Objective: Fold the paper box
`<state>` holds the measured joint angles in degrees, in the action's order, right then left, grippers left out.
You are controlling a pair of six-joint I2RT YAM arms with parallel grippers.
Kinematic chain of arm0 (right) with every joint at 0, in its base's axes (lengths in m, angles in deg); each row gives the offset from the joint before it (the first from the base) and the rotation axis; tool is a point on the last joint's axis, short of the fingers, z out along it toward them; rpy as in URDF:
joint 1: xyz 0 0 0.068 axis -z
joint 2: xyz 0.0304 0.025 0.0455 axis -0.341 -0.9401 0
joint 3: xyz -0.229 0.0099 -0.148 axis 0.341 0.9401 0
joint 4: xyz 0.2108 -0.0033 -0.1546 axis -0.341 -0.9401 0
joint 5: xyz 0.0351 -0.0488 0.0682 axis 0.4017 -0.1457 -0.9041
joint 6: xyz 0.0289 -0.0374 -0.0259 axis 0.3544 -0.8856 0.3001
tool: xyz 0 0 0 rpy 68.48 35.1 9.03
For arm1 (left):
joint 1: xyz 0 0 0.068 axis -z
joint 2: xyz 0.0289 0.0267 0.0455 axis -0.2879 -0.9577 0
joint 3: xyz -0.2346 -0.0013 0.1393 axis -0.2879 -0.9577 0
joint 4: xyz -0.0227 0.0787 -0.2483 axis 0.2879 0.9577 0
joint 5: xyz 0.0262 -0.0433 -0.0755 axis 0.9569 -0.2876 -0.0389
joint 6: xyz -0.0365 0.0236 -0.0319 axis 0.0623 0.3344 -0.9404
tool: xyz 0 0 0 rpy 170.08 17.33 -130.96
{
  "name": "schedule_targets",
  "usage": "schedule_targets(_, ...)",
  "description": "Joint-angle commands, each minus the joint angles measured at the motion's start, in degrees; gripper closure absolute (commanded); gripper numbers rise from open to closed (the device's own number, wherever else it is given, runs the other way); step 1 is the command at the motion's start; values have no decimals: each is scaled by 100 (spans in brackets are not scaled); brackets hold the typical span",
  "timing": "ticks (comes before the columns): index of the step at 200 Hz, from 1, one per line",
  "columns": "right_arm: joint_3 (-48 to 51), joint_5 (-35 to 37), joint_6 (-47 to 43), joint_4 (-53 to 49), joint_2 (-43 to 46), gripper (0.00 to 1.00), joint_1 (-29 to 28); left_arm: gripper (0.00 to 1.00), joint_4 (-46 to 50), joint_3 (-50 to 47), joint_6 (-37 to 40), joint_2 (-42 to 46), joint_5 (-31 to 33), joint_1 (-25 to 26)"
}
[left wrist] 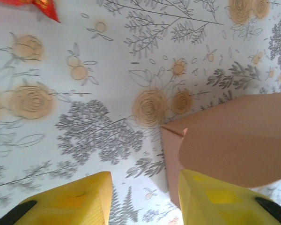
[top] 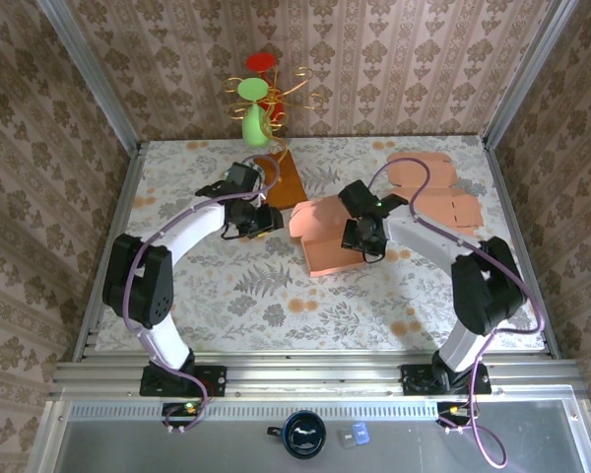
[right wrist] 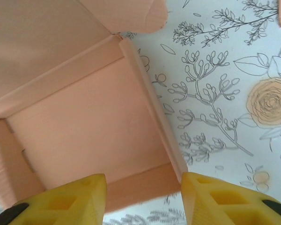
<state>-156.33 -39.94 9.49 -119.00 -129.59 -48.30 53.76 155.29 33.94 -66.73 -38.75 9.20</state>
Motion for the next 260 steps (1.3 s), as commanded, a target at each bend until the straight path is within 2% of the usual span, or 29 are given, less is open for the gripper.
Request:
schedule_targets(1, 81, -161, -624, -229, 580, 53, 196, 57, 446, 262, 723, 403, 76, -172)
schedule_targets(25, -146, -855, -1595, -448, 935, 53, 729, 57, 476, 437, 1579, 515, -570, -133)
schedule_targets(36, -407, -880, -2047, -689, 953, 51, 904, 56, 585, 592, 2008, 514, -722, -49)
schedule_targets(47, -674, -901, -2549, -857, 870, 47, 1010, 55, 773, 787, 2388, 452, -739, -18)
schedule_targets(60, -986, -887, -3044, -1000, 688, 44, 1064, 54, 1013, 1043, 2685, 308, -659, 246)
schedule_targets(94, -1685, -1114, -3910, -1198, -55, 37, 1080, 52, 1383, 1534, 3063, -58, -389, 476)
schedule_targets(122, -1913, -703, -4181, -1168, -484, 34, 1087, 50, 1496, 1684, 3158, -191, -250, 595)
schedule_targets(147, -2041, -635, -4398, -1116, -765, 34, 1103, 48, 1552, 1690, 3220, -280, -152, 682)
schedule_targets(218, -2304, -1115, -4683, -813, -1314, 41, 1133, 50, 1598, 1861, 3053, -719, 426, 903)
schedule_targets(260, -2380, -1228, -4623, -702, -1424, 46, 1138, 56, 1556, 1895, 2994, -785, 600, 913)
